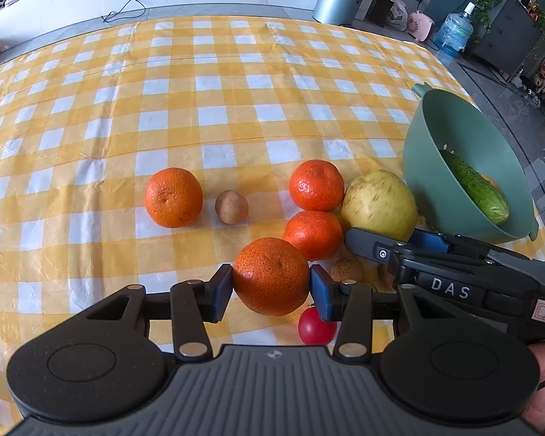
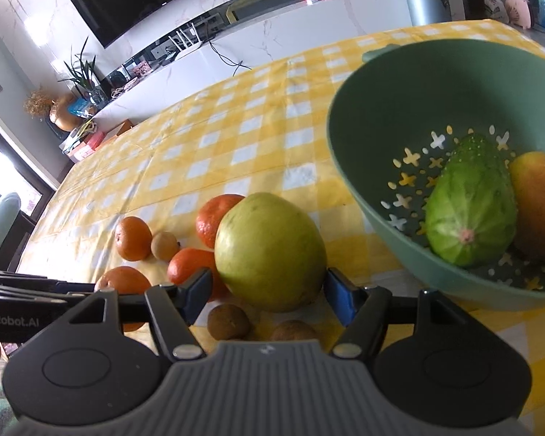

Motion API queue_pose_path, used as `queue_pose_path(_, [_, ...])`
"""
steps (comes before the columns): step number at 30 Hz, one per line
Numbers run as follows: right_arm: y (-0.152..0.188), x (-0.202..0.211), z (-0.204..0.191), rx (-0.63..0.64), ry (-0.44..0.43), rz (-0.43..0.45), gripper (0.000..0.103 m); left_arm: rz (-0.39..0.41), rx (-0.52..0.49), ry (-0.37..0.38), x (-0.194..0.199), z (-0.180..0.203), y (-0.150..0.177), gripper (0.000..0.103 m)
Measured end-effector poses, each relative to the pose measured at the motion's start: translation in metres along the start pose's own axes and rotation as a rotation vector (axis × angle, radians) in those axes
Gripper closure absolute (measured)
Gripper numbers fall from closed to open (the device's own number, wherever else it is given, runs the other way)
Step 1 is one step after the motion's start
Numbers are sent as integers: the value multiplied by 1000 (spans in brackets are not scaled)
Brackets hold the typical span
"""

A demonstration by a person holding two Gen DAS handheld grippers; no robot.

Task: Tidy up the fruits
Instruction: 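Lift tangerine and pear and carry both toward the green colander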

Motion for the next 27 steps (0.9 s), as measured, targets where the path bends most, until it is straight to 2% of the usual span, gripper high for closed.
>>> queue_pose_path(6, [-3,-1,-3,-18,2,31,33,-5,-1,4,-4,-1,-1,51])
queue_pose_path(12, [-5,-2,2,-88,15,76,37,-10,-8,6,-8,0,-3,51])
queue_pose_path(21, [-4,1,0,-62,29,85,39,-12,-10,1,-8,2,-3,52])
queue_pose_path(27, [-7,24,-11,-9,-8,151,39,5,-34,-12,4,7,-3,52])
Point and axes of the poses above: each gripper's, at about its wrist camera, not at the fingertips, and x roughly against the way its jaws point, z to its right, y to its underside, the point moved 8 cm from there along -x, roughly the way its jaws point, and after that the axes turned 11 degrees about y, right-handed, at the moved point
